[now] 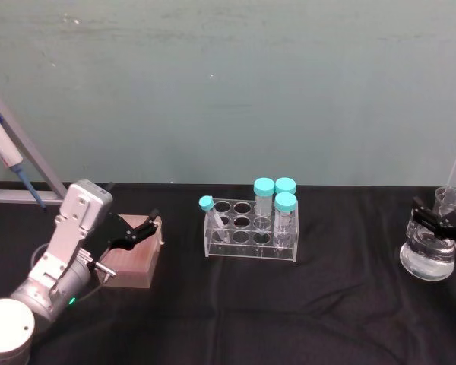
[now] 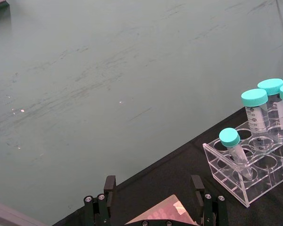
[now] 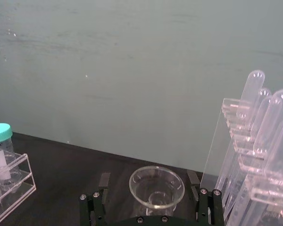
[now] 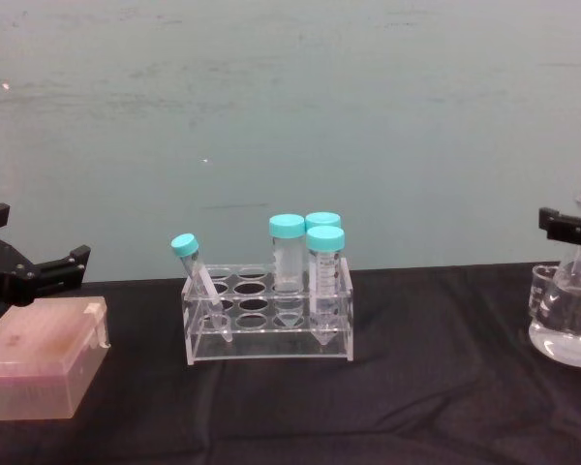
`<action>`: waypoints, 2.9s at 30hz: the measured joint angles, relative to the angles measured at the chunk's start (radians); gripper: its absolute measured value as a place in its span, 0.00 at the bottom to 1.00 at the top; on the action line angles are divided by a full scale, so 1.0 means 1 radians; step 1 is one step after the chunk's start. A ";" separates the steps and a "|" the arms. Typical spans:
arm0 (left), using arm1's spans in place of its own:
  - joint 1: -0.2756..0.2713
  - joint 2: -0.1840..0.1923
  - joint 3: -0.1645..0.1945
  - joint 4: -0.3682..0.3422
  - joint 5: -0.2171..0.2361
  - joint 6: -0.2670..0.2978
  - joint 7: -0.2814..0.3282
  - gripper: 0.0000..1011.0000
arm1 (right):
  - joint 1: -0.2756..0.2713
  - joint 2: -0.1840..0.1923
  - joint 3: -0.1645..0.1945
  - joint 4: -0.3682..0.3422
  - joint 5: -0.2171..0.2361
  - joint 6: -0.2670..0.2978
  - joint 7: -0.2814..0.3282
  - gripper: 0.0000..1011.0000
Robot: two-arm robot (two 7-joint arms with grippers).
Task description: Place the experimental apparatus aside using one hand.
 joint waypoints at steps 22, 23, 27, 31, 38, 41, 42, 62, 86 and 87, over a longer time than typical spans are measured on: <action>0.000 0.000 0.000 0.000 0.000 0.000 0.000 0.99 | -0.041 0.003 0.014 -0.114 -0.059 -0.099 -0.001 0.99; 0.000 0.000 0.000 0.000 0.000 0.000 0.000 0.99 | -0.047 0.004 0.015 -0.124 -0.059 -0.103 0.001 0.99; 0.000 0.000 0.000 0.000 0.000 0.000 0.000 0.99 | -0.066 0.004 0.018 -0.153 -0.054 -0.111 0.010 0.99; 0.000 0.000 0.000 0.000 0.000 0.000 0.000 0.99 | -0.093 0.009 0.019 -0.190 -0.042 -0.111 0.025 0.99; 0.000 0.000 0.000 0.000 0.000 0.000 0.000 0.99 | -0.139 0.027 0.014 -0.243 -0.020 -0.106 0.056 0.99; 0.000 0.000 0.000 0.000 0.000 0.000 0.000 0.99 | -0.153 0.035 0.008 -0.258 -0.012 -0.107 0.069 0.99; 0.000 0.000 0.000 0.000 0.000 0.000 0.000 0.99 | -0.160 0.040 0.005 -0.266 -0.008 -0.108 0.076 0.99; 0.000 0.000 0.000 0.000 0.000 0.000 0.000 0.99 | -0.195 0.090 -0.040 -0.283 0.058 -0.037 0.126 0.99; 0.000 0.000 0.000 0.000 0.000 0.000 0.000 0.99 | -0.247 0.129 -0.050 -0.316 0.103 0.033 0.112 0.99; 0.000 0.000 0.000 0.000 0.000 0.000 0.000 0.99 | -0.247 0.129 -0.050 -0.317 0.103 0.033 0.112 0.99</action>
